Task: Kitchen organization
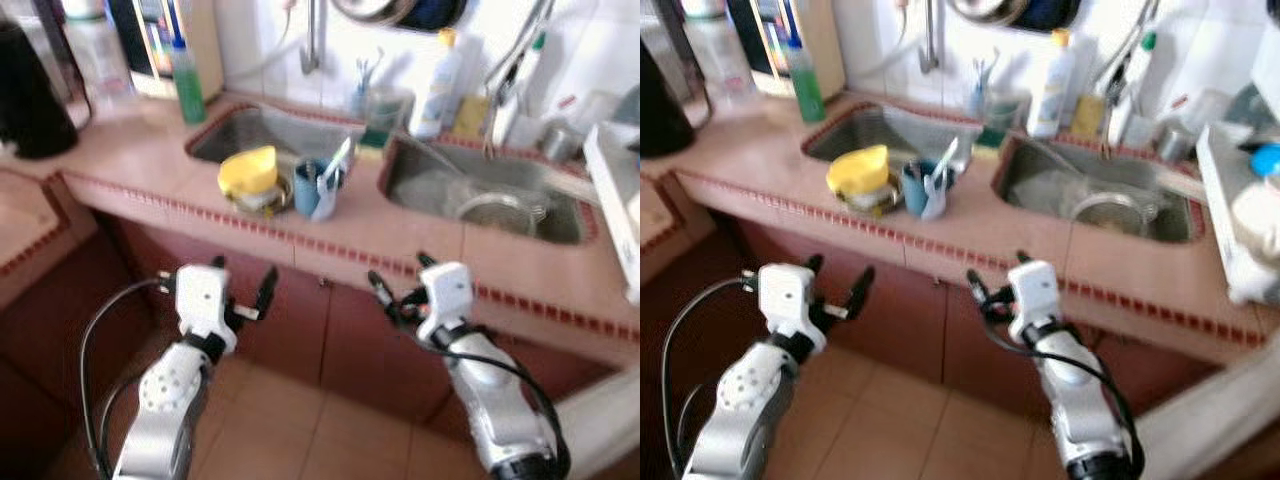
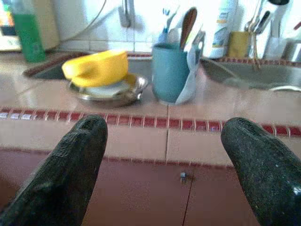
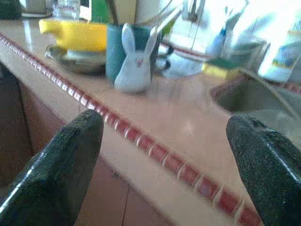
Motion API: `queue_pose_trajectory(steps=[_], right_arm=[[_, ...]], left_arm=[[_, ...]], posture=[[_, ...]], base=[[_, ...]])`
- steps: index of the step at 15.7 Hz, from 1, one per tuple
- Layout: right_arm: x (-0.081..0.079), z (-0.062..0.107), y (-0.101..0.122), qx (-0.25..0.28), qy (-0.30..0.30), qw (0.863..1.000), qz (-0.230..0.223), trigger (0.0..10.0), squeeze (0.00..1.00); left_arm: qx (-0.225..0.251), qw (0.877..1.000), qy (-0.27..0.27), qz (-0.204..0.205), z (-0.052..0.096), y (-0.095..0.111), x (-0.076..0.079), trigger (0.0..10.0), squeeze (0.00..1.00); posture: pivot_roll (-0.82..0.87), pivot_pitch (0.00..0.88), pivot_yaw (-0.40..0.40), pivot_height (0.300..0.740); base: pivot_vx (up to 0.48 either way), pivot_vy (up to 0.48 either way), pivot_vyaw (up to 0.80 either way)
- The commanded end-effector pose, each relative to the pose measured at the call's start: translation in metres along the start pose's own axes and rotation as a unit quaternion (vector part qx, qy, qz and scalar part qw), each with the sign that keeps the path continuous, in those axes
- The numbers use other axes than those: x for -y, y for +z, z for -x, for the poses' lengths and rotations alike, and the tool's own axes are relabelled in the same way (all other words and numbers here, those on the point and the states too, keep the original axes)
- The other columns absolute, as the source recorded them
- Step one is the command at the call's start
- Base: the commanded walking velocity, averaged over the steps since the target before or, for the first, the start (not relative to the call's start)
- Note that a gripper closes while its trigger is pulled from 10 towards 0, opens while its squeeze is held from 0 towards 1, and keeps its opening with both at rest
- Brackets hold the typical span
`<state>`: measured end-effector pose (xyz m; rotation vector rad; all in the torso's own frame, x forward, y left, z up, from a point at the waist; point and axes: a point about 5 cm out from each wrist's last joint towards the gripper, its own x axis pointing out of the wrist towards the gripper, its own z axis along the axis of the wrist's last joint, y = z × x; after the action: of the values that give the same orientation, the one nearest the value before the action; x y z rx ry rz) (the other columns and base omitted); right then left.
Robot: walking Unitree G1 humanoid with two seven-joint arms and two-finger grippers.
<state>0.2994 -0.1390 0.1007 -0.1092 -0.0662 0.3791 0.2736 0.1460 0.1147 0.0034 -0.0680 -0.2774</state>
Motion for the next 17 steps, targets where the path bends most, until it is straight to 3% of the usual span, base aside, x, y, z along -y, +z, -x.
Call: queue_pose_trajectory(steps=[1, 10, 17], right_arm=[[-0.0076, -0.0062, 0.0068, 0.014, 0.01, 1.0, -0.002, 10.0, 0.0], [-0.0096, -0.0075, 0.007, 0.016, 0.017, 1.0, 0.0, 10.0, 0.0], [-0.0088, -0.007, 0.0064, 0.012, 0.02, 1.0, 0.006, 10.0, 0.0]], left_arm=[[-0.001, 1.0, 0.013, -0.005, 0.002, 0.0017, -0.0092, 10.0, 0.0], [-0.001, 1.0, 0.016, -0.005, 0.0032, 0.0019, -0.0099, 10.0, 0.0], [0.017, 1.0, -0.016, -0.015, 0.006, 0.0049, -0.0029, 10.0, 0.0]], posture=[[-0.02, 0.028, -0.026, 0.74], [-0.02, 0.033, -0.03, 0.74], [-0.02, 0.035, -0.034, 0.74]], base=[[0.33, 0.0, 0.0], [0.325, 0.0, 0.0], [0.0, 0.0, 0.0]])
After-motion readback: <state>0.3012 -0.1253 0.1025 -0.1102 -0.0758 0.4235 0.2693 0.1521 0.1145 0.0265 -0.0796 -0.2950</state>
